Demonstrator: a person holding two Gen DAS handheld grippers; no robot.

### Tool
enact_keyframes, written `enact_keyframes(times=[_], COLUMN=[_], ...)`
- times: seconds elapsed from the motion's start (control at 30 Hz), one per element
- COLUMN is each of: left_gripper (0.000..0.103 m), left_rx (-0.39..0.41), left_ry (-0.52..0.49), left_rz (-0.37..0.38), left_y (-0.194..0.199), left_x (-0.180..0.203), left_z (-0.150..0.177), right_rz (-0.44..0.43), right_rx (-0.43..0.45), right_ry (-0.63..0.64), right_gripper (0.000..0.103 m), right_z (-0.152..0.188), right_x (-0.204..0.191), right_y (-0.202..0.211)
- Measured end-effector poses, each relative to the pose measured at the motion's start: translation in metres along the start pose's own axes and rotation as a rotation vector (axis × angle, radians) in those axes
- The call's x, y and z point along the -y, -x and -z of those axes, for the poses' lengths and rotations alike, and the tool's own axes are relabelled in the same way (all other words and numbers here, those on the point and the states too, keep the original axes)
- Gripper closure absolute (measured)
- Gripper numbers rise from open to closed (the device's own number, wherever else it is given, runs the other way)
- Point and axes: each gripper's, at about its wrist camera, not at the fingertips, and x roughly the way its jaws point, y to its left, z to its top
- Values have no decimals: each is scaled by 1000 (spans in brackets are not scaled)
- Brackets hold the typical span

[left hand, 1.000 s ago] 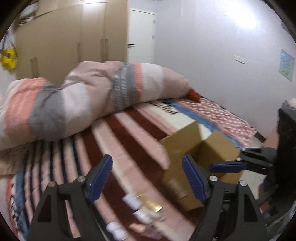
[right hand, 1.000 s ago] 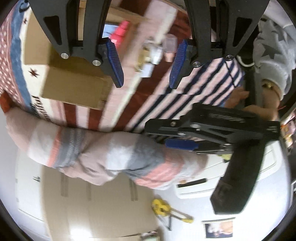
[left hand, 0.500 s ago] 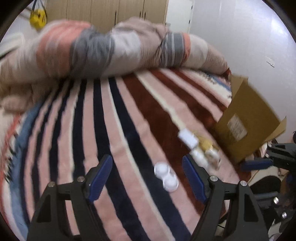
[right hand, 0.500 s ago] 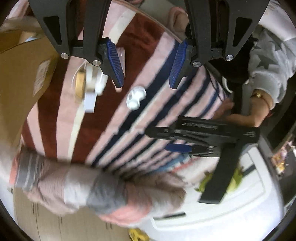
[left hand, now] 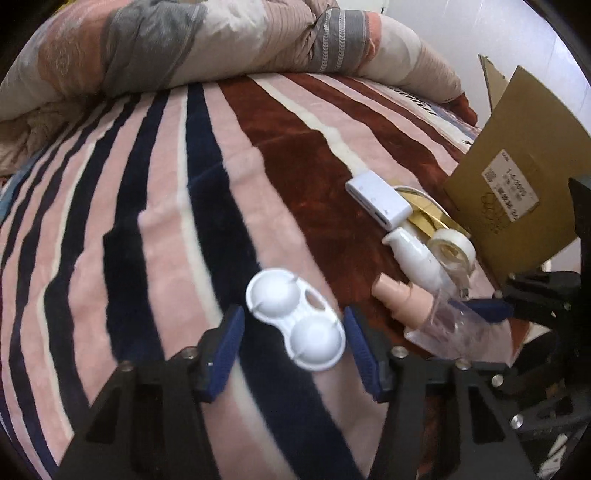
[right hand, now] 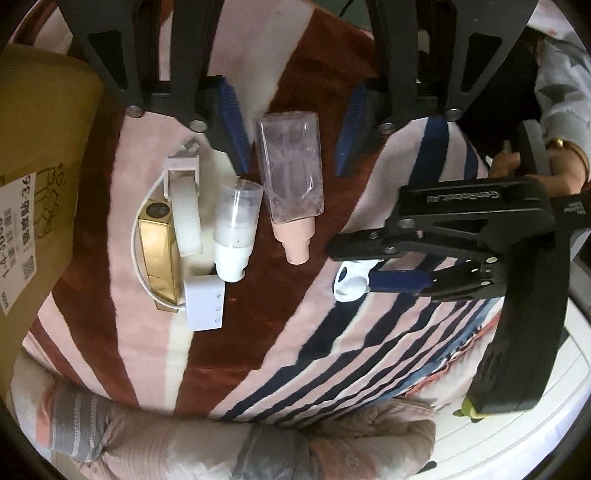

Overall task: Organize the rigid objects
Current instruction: 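Grasp the white lens case with the left gripper while the right grasps the clear bottle, then drop the lens case and clear bottle into the box with both grippers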

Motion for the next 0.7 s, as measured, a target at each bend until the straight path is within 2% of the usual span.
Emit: enact_keyframes(times=[0.07, 0.13, 0.27, 0.47, 0.57, 0.7], left_gripper=[63, 72, 73, 73, 73, 73], left_rx=[10, 17, 25, 80, 122, 194], left_ry=[-9, -11, -10, -21, -31, -32], left_rz=[-16, -19, -13, -51, -64, -39], left_y=[-1, -4, 0, 25, 46, 82], left_x=[5, 6, 0, -2, -3, 5], left_z=[-1, -5, -9, -16, -25, -47], right_rz=[13, 11, 0, -41, -75, -95], right_rx=[9, 12, 27, 85, 138, 234], right_ry=[0, -6, 1, 34, 60, 75], right_gripper=[76, 79, 81, 81, 81, 81], right_z=[-1, -1, 0, 2, -2, -12], right_x=[1, 2, 0, -12, -23, -26], right_y=[-1, -2, 4, 32, 57, 100])
